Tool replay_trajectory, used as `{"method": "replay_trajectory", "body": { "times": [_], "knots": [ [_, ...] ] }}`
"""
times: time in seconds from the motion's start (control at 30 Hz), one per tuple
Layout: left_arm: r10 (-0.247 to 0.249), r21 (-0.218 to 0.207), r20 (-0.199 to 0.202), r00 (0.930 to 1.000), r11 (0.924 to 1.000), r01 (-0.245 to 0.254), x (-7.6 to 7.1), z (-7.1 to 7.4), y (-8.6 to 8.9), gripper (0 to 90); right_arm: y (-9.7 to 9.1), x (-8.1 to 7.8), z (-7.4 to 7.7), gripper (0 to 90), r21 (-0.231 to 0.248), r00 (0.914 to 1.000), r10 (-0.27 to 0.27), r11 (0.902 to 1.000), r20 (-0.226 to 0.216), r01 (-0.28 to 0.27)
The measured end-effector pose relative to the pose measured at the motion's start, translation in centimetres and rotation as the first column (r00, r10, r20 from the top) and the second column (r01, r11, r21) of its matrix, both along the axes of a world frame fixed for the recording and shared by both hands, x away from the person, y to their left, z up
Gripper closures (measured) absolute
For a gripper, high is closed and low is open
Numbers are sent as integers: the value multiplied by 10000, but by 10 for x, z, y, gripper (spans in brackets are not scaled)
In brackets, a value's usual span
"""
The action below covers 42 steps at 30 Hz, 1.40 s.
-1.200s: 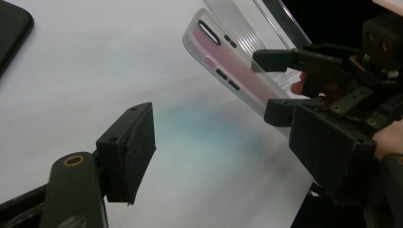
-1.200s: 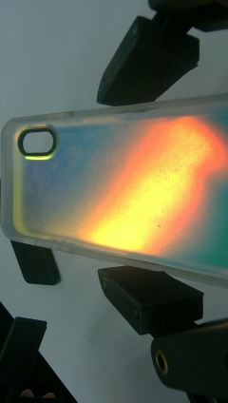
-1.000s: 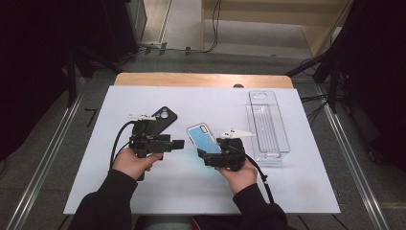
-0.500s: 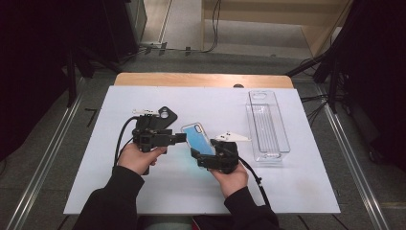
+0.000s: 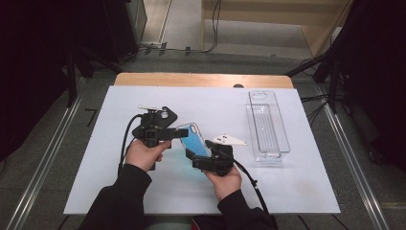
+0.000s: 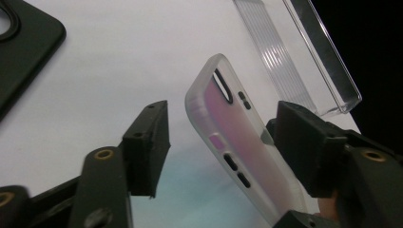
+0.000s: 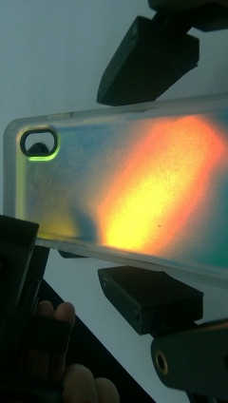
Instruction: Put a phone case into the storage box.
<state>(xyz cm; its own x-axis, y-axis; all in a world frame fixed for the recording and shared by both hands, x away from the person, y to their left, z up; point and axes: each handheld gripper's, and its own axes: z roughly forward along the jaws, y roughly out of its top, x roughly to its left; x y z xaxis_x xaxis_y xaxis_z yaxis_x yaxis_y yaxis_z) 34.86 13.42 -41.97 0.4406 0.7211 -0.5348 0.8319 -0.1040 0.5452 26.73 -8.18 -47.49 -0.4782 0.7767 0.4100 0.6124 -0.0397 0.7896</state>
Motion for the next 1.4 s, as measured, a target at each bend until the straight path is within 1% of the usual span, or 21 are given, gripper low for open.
{"method": "replay_trajectory", "body": {
  "times": [0.1,0.13,0.17,0.2,0.27,0.3,0.33,0.53,0.67,0.77,0.83,0.87,0.9,0.93,0.97,1.0,1.07,1.13,1.23,1.27,1.4],
  "knots": [
    [-23,-126,-230,9997,9999,20,1,-3,-2,437,1,0,0,146,56,10000,36,10000,63,-37],
    [-55,-201,-273,9996,9998,49,1,-3,-3,550,2,-1,0,146,125,9999,69,9999,118,-70],
    [-117,-360,-323,9994,9993,105,2,-4,-3,586,2,-1,0,146,180,9998,83,9998,169,-86],
    [-73,-474,-321,9995,9989,57,2,-4,-2,586,2,-1,0,146,180,9998,83,9998,169,-86],
    [12,-644,-326,9995,9979,-32,2,-4,-1,694,3,-1,-1,146,344,9995,110,9993,290,-120],
    [16,-690,-314,9995,9976,-37,2,-4,0,694,3,-1,-1,146,344,9995,110,9993,290,-120],
    [72,-745,-324,9994,9972,-96,2,-4,0,733,2,-1,-3,146,410,9994,181,9990,311,-194],
    [40,-1349,-590,9983,9908,-120,2,-4,3,776,4,1,-4,146,344,9990,237,9991,391,-251],
    [25,-1844,-876,9962,9827,-187,2,-5,5,798,5,1,-5,146,216,9986,304,9993,429,-313],
    [-10,-1870,-890,9960,9822,-157,2,-4,5,808,6,0,-5,144,11,9979,286,9996,587,-287],
    [-11,-2014,-908,9959,9793,-173,1,-3,6,810,7,0,-5,141,-112,9959,338,9994,841,-330],
    [-18,-2036,-937,9956,9789,-174,1,-2,7,810,7,0,-5,141,-112,9959,338,9994,841,-330],
    [43,-2126,-931,9956,9768,-241,1,-2,7,810,5,1,-4,129,-249,9931,535,9984,1043,-511],
    [-43,-2148,-895,9960,9765,-151,1,-1,7,810,5,1,-4,129,-249,9931,535,9984,1043,-511],
    [11,-2135,-833,9965,9768,-189,0,0,7,812,4,2,-2,79,-278,9928,688,9974,975,-664],
    [14,-2122,-738,9973,9771,-171,-1,2,7,811,3,6,1,0,-298,9920,1015,9946,756,-995],
    [72,-2122,-631,9980,9770,-204,-1,4,7,811,3,8,3,0,-454,9919,1112,9931,621,-1085],
    [100,-1938,-416,9991,9809,-179,-2,7,7,811,1,11,5,0,-489,9904,1322,9903,399,-1302],
    [217,-1817,-142,9997,9831,-239,-3,9,8,810,-2,11,9,0,-870,9901,1383,9869,236,-1357],
    [215,-1737,56,9998,9846,-202,-4,10,9,810,-6,13,9,0,-1043,9872,1596,9818,16,-1586],
    [308,-1630,566,9979,9864,-212,-6,10,9,809,-11,15,9,0,-1338,9840,1759,9749,-268,-1779]
  ]
}}
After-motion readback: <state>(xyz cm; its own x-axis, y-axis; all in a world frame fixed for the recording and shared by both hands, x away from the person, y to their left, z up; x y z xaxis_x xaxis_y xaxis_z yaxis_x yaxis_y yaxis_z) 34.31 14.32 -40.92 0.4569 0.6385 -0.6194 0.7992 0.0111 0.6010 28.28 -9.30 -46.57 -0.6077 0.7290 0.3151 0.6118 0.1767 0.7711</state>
